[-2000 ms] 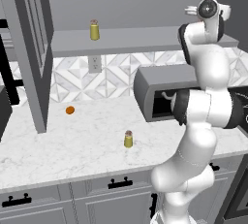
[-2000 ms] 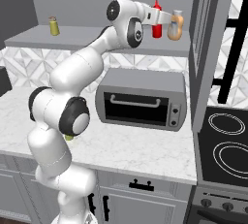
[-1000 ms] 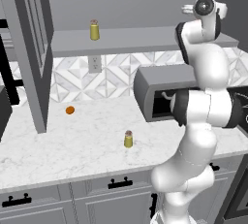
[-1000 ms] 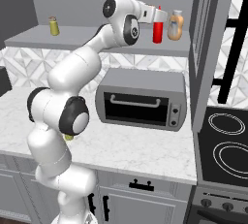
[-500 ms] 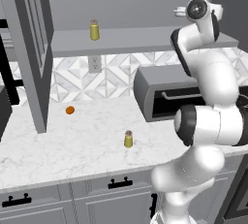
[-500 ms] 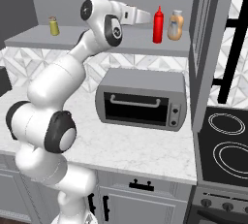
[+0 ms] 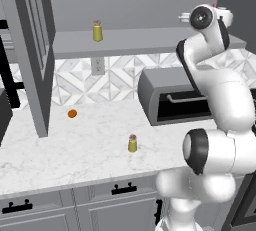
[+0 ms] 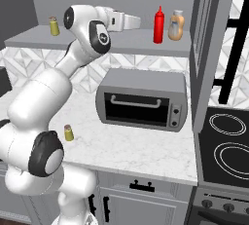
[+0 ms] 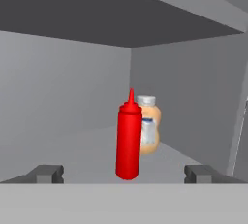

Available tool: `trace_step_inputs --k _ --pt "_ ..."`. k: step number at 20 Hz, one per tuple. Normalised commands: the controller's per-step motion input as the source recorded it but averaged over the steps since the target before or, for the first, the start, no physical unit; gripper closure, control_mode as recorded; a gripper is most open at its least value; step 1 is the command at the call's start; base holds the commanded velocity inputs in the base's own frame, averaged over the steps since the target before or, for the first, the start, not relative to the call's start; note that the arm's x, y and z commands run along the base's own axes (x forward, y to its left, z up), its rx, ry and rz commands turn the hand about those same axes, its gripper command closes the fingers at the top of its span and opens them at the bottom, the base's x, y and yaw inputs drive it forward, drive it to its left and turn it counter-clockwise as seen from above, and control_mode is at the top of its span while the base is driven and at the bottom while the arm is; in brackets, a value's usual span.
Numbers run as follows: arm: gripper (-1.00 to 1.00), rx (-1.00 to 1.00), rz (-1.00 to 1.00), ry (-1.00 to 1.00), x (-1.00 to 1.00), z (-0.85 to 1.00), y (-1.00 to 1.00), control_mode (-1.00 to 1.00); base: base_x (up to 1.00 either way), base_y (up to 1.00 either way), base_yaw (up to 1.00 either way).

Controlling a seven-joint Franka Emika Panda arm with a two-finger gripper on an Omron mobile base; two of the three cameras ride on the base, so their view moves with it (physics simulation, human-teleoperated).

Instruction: Put the shaker and condiment bottle from the counter next to their counterparts in the cabinet.

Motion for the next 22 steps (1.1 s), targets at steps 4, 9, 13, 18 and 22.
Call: trace_step_inputs --k 4,9,13,18,22 --pt "-1.0 0.0 -0.02 0.0 -0.64 0.0 0.26 -1.0 0.0 0.0 0.0" --pt "-1.0 0.0 -0.04 0.0 -0.69 -0.02 0.4 -1.0 0.0 0.0 0.0" --pt "-1.0 0.03 -0.3 -0.03 -0.6 -0.13 0.49 -1.0 0.0 0.0 0.0" --pt "-1.0 0.12 -0.31 0.0 -0.54 -0.29 0.61 -1.0 0.0 0.0 0.0" --pt "-1.0 0.24 -0.18 0.01 -0.41 -0.51 0.43 -1.0 0.0 0.0 0.0"
